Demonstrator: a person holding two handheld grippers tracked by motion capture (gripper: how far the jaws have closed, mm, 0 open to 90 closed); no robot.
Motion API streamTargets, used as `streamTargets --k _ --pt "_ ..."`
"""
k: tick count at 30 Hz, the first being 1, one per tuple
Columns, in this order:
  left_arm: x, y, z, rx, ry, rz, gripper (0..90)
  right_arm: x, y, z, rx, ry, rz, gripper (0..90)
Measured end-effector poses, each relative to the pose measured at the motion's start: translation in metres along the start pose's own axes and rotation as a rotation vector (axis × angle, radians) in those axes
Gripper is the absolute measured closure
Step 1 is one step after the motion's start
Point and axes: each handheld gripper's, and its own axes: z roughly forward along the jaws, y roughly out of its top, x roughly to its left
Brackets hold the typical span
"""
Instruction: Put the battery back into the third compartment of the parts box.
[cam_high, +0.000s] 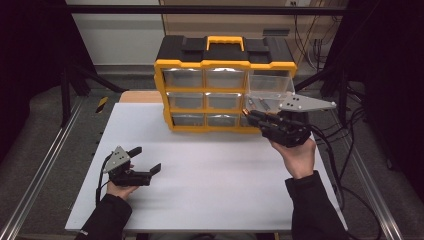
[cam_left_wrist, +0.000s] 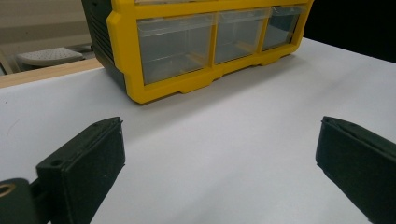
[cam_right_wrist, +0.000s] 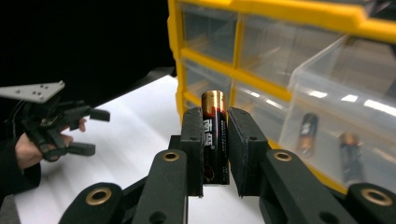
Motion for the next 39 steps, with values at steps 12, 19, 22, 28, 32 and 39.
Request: streamTargets --k 12,19,22,28,32,39 --pt "0.0 0.0 0.0 0.003 0.0 0.001 0.9 -0.016 0.031 -0.01 -0.04 -0.06 0.0 77.1" --pt "0.0 0.0 0.0 0.002 -0.001 0.0 0.9 -0.025 0.044 -0.011 -0.055 -0.095 0.005 77.1" --pt "0.0 0.0 0.0 0.0 -0.001 0.001 0.9 -0.03 0.049 -0.009 -0.053 -0.117 0.011 77.0" --pt "0.0 0.0 0.0 0.003 -0.003 0.0 0.9 -0.042 0.056 -0.003 -0.039 -0.168 0.021 77.1" --pt "0.0 0.0 0.0 0.0 -0.002 -0.004 0.9 -0.051 0.058 0.001 -0.032 -0.202 0.034 77.1" --pt "0.0 0.0 0.0 0.002 -0.004 -0.001 0.9 -0.065 0.056 0.01 0.007 -0.266 0.048 77.1"
